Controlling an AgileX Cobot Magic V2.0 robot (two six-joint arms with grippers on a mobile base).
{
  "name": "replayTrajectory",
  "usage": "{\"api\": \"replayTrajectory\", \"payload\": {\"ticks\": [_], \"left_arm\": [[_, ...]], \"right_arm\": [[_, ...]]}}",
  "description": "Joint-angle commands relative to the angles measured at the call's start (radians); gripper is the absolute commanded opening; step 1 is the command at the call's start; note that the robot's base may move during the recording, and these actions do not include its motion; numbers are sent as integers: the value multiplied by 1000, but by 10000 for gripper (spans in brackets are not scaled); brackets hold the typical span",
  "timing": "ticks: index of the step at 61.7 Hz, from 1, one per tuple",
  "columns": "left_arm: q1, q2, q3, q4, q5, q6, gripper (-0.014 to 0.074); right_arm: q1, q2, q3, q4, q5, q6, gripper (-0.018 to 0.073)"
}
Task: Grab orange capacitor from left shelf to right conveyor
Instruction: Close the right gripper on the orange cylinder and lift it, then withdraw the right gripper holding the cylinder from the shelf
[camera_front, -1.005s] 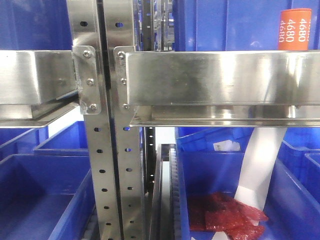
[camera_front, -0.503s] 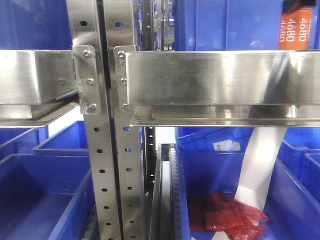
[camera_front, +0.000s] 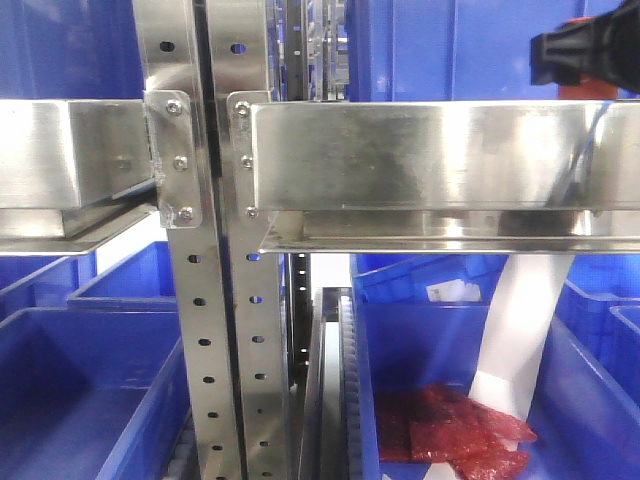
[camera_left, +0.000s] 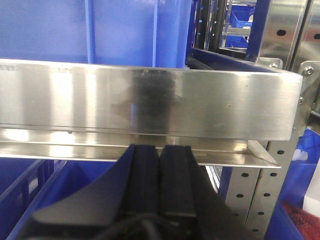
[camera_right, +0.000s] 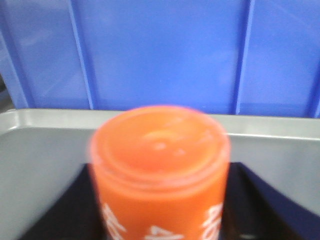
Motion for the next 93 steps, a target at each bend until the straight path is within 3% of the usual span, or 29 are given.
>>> {"api": "replayTrajectory", "payload": {"ticks": [1, 5, 12, 33, 48, 70, 76, 93], "left_arm": [[-3, -12, -7, -2, -90, -1, -127], [-3, -12, -7, -2, -90, -1, -127], [-3, -12, -7, -2, -90, -1, -127], [-3, -12, -7, -2, -90, -1, -127], [-3, -12, -7, -2, -90, -1, -127], [-3, -12, -7, -2, -90, -1, -127], [-3, -12, -7, -2, -90, -1, -127], [-3, -12, -7, -2, -90, -1, -127]], "right_arm": [[2, -38, -36, 4, -101, -4, 277], [2, -53, -36, 4, -103, -4, 158], [2, -103, -36, 3, -87, -4, 65], [2, -452, -15, -162, 248, 1, 66], [2, -785, 109, -162, 470, 16, 66], [2, -1264, 157, -114, 971, 16, 66], [2, -1355, 163, -114, 1025, 16, 66], [2, -1443, 184, -114, 1017, 16, 66]]}}
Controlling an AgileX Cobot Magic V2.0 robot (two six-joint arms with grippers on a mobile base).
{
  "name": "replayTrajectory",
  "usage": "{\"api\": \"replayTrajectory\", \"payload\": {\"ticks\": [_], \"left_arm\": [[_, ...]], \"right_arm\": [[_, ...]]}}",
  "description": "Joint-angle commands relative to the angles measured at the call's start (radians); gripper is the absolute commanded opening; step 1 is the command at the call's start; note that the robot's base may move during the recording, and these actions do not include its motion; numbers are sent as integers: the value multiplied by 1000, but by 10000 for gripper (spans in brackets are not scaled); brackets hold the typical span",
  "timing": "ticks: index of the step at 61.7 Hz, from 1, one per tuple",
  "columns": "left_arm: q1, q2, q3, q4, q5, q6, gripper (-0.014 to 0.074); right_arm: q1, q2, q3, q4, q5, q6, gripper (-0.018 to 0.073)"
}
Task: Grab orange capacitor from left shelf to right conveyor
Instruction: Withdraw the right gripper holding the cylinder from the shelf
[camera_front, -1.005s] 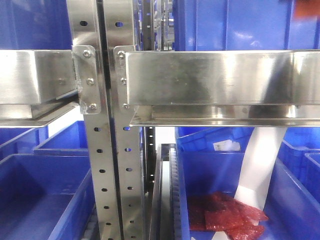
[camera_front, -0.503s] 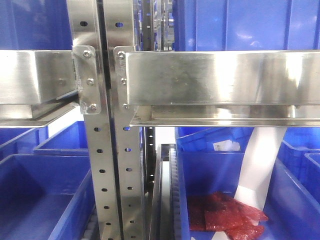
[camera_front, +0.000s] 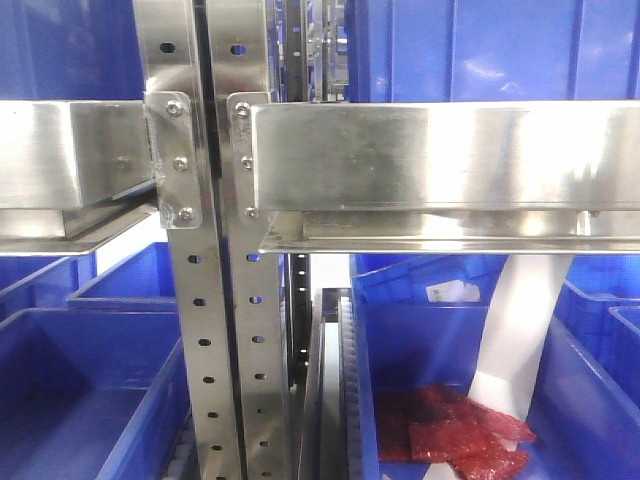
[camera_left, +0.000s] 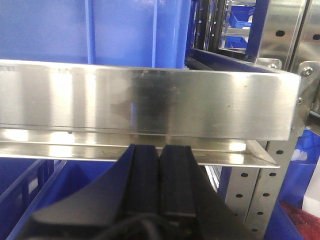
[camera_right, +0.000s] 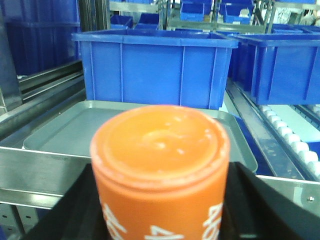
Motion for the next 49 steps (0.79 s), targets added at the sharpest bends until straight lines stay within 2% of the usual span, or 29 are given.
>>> {"api": "replayTrajectory", "payload": {"ticks": [1, 49], "left_arm": [[-3, -12, -7, -2, -90, -1, -127], [-10, -10, -4, -2, -93, -1, -127]], "right_arm": [[2, 12, -22, -6, -89, 0, 66], [2, 12, -22, -6, -87, 0, 66]]}}
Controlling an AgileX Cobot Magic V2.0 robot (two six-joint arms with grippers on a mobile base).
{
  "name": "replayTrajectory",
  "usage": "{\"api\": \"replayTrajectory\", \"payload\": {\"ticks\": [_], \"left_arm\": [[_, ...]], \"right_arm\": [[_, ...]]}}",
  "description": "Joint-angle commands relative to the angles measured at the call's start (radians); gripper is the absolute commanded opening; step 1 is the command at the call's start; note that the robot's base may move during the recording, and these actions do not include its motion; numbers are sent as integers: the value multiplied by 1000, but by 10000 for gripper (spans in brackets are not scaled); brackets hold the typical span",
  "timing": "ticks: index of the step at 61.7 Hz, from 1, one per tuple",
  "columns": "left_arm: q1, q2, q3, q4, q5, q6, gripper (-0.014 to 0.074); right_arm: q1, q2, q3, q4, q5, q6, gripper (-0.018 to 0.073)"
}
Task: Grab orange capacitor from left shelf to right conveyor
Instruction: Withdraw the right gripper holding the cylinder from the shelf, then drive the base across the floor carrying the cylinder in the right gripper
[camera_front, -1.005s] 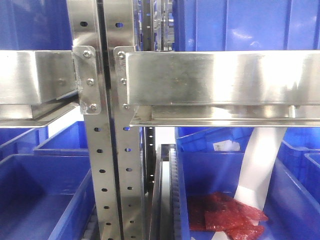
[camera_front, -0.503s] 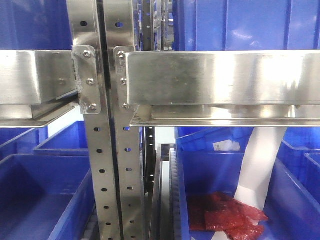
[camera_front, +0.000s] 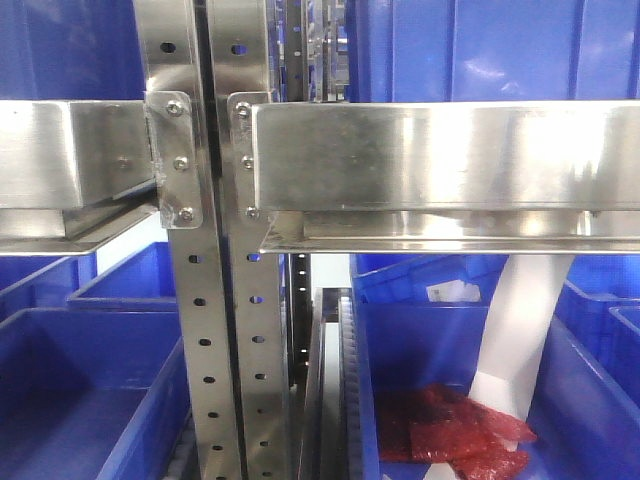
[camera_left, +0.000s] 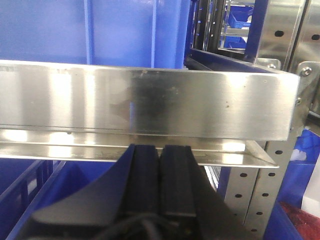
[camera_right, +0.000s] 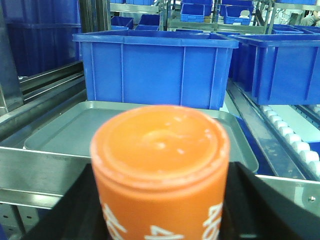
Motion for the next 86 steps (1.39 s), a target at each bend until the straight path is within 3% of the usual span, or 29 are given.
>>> {"api": "replayTrajectory", "payload": {"ticks": [1, 86], "left_arm": [[-8, -10, -4, -2, -92, -1, -127], [1, -12, -4, -2, -92, -1, -127]], "right_arm": [[2, 13, -24, -8, -87, 0, 66], [2, 13, -22, -8, -87, 0, 66]]}}
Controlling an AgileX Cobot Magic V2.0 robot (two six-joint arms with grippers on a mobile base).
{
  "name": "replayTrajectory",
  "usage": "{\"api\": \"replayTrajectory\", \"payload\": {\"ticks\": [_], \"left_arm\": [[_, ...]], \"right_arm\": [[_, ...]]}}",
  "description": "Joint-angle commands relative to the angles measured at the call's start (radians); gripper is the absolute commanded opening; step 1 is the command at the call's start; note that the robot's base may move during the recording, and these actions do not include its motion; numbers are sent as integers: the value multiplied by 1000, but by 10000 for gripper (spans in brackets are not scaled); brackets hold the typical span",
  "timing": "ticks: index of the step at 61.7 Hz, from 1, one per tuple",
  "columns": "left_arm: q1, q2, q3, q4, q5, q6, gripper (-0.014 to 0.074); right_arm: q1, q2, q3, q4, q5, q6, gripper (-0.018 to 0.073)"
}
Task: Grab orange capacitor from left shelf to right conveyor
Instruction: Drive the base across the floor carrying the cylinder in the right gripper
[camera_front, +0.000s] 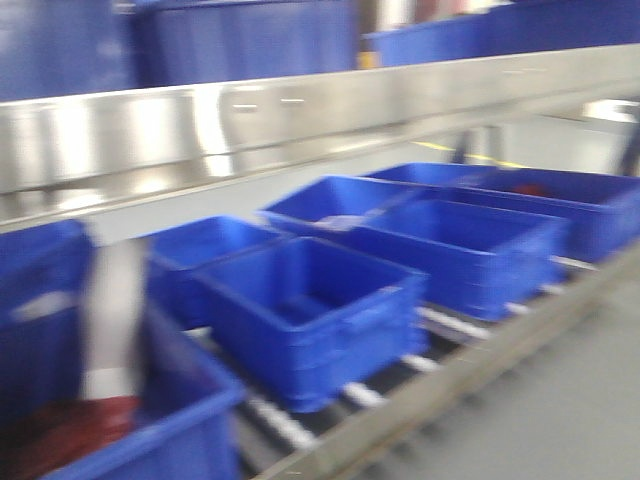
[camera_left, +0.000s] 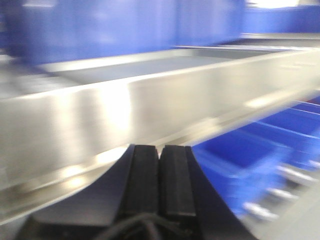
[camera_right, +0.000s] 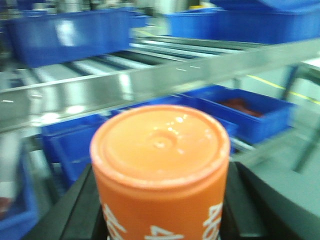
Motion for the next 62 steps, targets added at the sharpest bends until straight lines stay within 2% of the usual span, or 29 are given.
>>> {"api": "replayTrajectory", "payload": {"ticks": [1, 62], "left_arm": [[1, -12, -4, -2, -90, -1, -127], [0, -12, -4, -2, -90, -1, -127]], "right_arm": [[-1, 13, -23, -8, -87, -3, 66], [-1, 13, -23, -8, -87, -3, 66]]}}
